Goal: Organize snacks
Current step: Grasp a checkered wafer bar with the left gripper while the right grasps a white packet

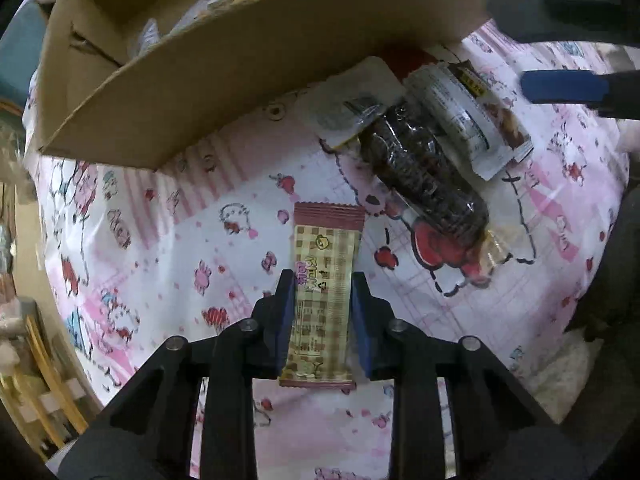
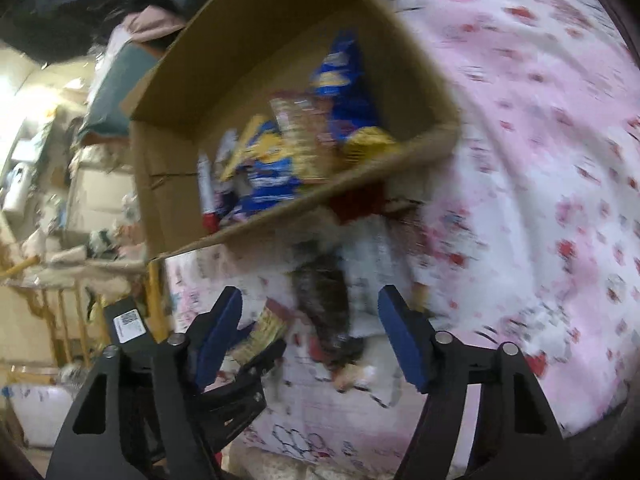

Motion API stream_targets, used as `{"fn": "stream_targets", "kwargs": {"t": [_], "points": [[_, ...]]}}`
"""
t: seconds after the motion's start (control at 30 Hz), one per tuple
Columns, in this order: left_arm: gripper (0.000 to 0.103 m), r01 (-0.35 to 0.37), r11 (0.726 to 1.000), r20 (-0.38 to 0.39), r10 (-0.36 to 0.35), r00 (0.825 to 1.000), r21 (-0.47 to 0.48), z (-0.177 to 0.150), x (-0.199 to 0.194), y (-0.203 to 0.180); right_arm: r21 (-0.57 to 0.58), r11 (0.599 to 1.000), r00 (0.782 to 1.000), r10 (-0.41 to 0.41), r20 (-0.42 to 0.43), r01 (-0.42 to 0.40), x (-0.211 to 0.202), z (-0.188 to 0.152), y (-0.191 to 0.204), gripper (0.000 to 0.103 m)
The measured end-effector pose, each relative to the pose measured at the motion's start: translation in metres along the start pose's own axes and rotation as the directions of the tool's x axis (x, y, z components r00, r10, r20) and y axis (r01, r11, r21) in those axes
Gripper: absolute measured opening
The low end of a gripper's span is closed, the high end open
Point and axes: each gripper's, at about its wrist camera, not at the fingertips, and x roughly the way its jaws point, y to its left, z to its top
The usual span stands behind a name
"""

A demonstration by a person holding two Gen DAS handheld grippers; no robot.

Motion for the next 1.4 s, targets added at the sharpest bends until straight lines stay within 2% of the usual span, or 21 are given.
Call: {"fn": "stream_targets", "kwargs": {"t": [0.03, 0.1, 0.2, 0.23, 0.3, 0.37, 0.4, 0.47, 0.53, 0.6, 0.63, 0.7, 0.83, 0.87, 0.9, 1.0, 1.03, 1.13, 1.33, 1.4], "points": [[0.023, 0.004, 1.000, 0.008, -0.004, 1.000, -0.011, -0.003, -0.005, 0.004, -0.030, 0.999, 0.999, 0.013, -0.040, -0.014, 0.010, 0.006, 0.006, 0.072], [0.023, -0.023, 0.998, 0.025, 0.025, 0.999, -0.063, -0.008, -0.013, 0.012, -0.095, 0.995, 0.996, -0.017, -0.087, 0.009, 0.031, 0.013, 0.020, 0.072], [0.023, -0.001, 0.977, 0.050, 0.012, 0.999, -0.215, -0.018, -0.024, 0.032, -0.124, 0.988, 0.986, -0.109, -0.130, 0.093, 0.057, 0.014, 0.024, 0.073], [0.023, 0.012, 0.965, 0.059, 0.003, 0.998, -0.261, -0.021, -0.028, 0.039, -0.140, 0.979, 0.977, -0.164, -0.134, 0.145, 0.064, 0.013, 0.026, 0.073], [0.023, 0.030, 0.937, 0.083, -0.001, 0.997, -0.347, -0.024, -0.034, 0.053, -0.198, 0.943, 0.952, -0.290, -0.100, 0.266, 0.070, 0.010, 0.030, 0.074], [0.023, 0.050, 0.911, 0.104, -0.008, 0.995, -0.410, -0.025, -0.037, 0.063, -0.260, 0.895, 0.919, -0.390, -0.056, 0.364, 0.078, 0.008, 0.036, 0.080], [0.023, 0.059, 0.900, 0.112, -0.012, 0.994, -0.431, -0.036, -0.038, 0.074, -0.266, 0.891, 0.916, -0.396, -0.059, 0.368, 0.081, 0.007, 0.036, 0.081], [0.023, 0.072, 0.880, 0.132, -0.010, 0.991, -0.470, -0.037, -0.043, 0.083, -0.277, 0.885, 0.910, -0.409, -0.075, 0.375, 0.093, 0.005, 0.036, 0.082], [0.023, 0.065, 0.874, 0.147, 0.007, 0.989, -0.481, -0.039, -0.048, 0.092, -0.318, 0.859, 0.896, -0.440, -0.058, 0.402, 0.103, 0.001, 0.040, 0.087], [0.023, 0.054, 0.871, 0.161, 0.029, 0.987, -0.489, -0.038, -0.047, 0.097, -0.379, 0.820, 0.880, -0.475, -0.031, 0.429, 0.115, -0.008, 0.049, 0.097], [0.023, 0.056, 0.868, 0.166, 0.031, 0.986, -0.494, -0.033, -0.052, 0.102, -0.422, 0.783, 0.863, -0.506, -0.004, 0.457, 0.122, -0.014, 0.053, 0.098], [0.023, 0.066, 0.863, 0.174, 0.026, 0.984, -0.500, -0.034, -0.045, 0.116, -0.446, 0.751, 0.850, -0.525, 0.046, 0.487, 0.128, -0.021, 0.056, 0.099], [0.023, 0.073, 0.864, 0.180, 0.021, 0.984, -0.499, -0.034, -0.048, 0.118, -0.429, 0.753, 0.852, -0.517, 0.085, 0.499, 0.128, -0.024, 0.059, 0.095], [0.023, 0.069, 0.866, 0.182, 0.026, 0.983, -0.495, -0.043, -0.048, 0.113, -0.430, 0.753, 0.855, -0.510, 0.099, 0.499, 0.125, -0.026, 0.059, 0.082], [0.023, 0.066, 0.867, 0.184, 0.029, 0.982, -0.493, -0.037, -0.040, 0.120, -0.433, 0.752, 0.857, -0.504, 0.110, 0.498, 0.121, -0.027, 0.062, 0.064], [0.023, 0.062, 0.868, 0.184, 0.034, 0.982, -0.493, -0.037, -0.043, 0.117, -0.445, 0.757, 0.866, -0.490, 0.096, 0.478, 0.120, -0.033, 0.073, 0.060], [0.023, 0.059, 0.868, 0.182, 0.037, 0.983, -0.493, -0.037, -0.043, 0.117, -0.439, 0.768, 0.874, -0.478, 0.092, 0.466, 0.117, -0.034, 0.073, 0.052], [0.023, 0.051, 0.864, 0.181, 0.047, 0.982, -0.501, -0.039, -0.046, 0.117, -0.399, 0.824, 0.907, -0.419, 0.051, 0.403, 0.106, -0.037, 0.072, 0.050], [0.023, 0.041, 0.850, 0.177, 0.062, 0.982, -0.525, -0.045, -0.047, 0.123, -0.371, 0.862, 0.932, -0.360, 0.033, 0.346, 0.085, -0.046, 0.070, 0.042], [0.023, 0.043, 0.846, 0.180, 0.063, 0.982, -0.531, -0.047, -0.048, 0.126, -0.363, 0.877, 0.944, -0.328, 0.031, 0.316, 0.067, -0.050, 0.065, 0.040]]}}
